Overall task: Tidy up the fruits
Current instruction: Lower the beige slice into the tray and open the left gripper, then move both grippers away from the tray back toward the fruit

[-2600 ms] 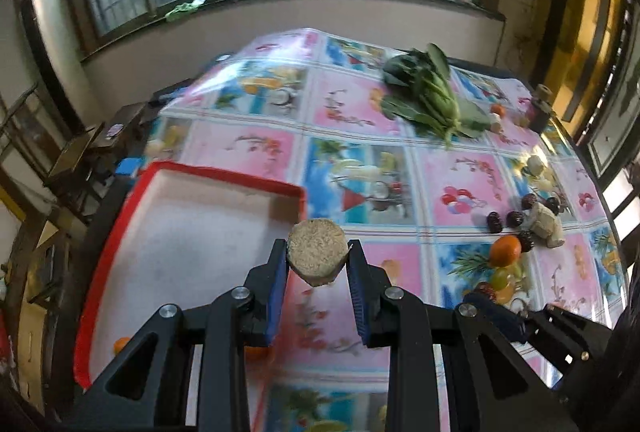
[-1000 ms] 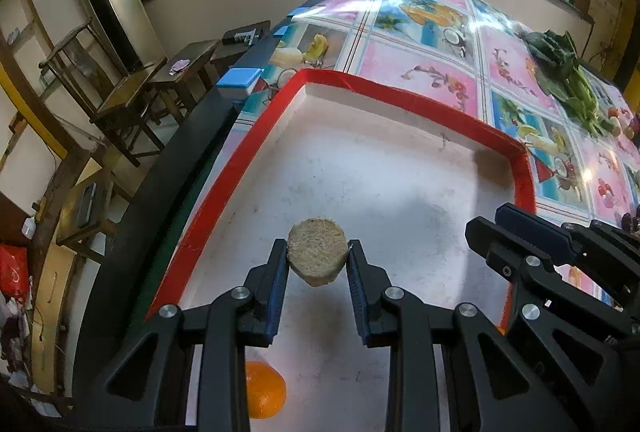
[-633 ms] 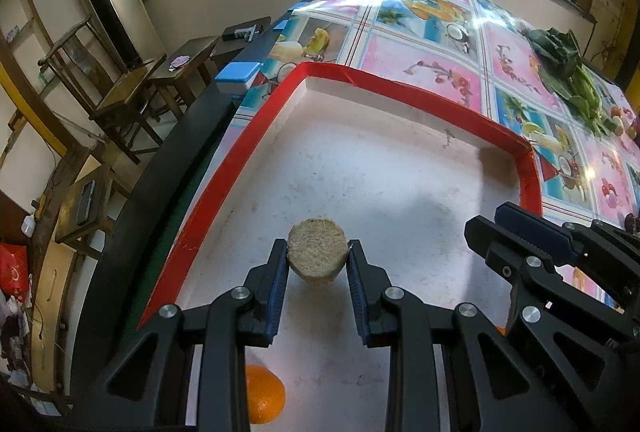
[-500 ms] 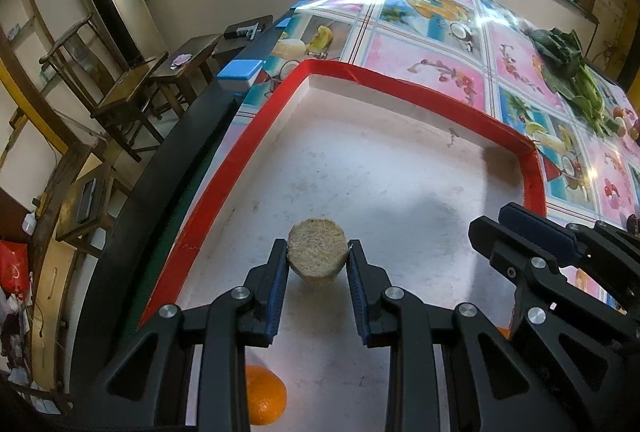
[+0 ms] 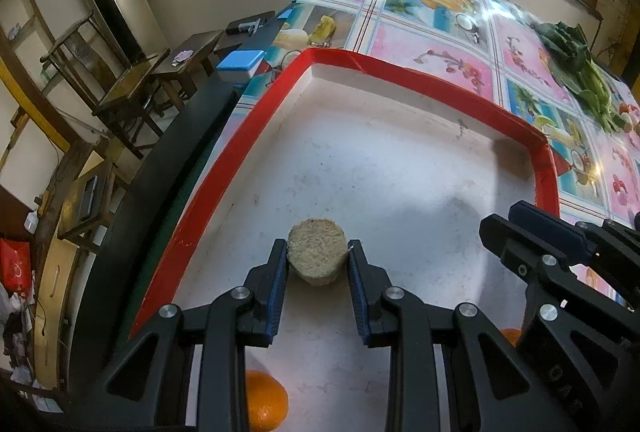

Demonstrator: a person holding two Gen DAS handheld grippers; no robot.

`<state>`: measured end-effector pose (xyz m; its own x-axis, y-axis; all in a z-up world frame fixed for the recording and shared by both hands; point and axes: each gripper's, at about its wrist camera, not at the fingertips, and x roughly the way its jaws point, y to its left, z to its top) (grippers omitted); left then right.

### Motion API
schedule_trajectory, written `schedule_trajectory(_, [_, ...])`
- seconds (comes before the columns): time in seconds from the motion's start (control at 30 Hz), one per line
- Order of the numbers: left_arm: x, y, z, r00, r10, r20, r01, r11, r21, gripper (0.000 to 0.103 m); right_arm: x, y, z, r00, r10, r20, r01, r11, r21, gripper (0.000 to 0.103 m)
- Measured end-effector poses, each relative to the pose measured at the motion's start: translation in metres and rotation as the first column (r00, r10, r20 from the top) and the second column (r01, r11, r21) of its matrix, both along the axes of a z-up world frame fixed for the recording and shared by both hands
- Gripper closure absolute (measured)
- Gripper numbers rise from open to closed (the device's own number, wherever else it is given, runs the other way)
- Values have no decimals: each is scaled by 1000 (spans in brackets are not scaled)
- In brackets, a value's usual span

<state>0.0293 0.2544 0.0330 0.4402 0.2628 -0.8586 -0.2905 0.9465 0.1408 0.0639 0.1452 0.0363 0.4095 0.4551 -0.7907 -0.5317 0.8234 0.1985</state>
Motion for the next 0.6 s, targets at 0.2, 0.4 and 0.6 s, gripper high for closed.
schedule_trajectory(0.2, [0,0,0,1000,4,1,-4,1000,1,73,2,1,-4,1000,-1,-4,1,1000,-13,80])
schedule_trajectory(0.4, [0,3,0,1000,25,-1,-25,1000,18,56,2,3,-9,1000,-2,-9,2,999,-33,79])
schedule_trajectory(0.6, [0,7,0,999,41,-1,-41,999,13,49,2,3,-11,1000,-7,-4,7,999,-50,79])
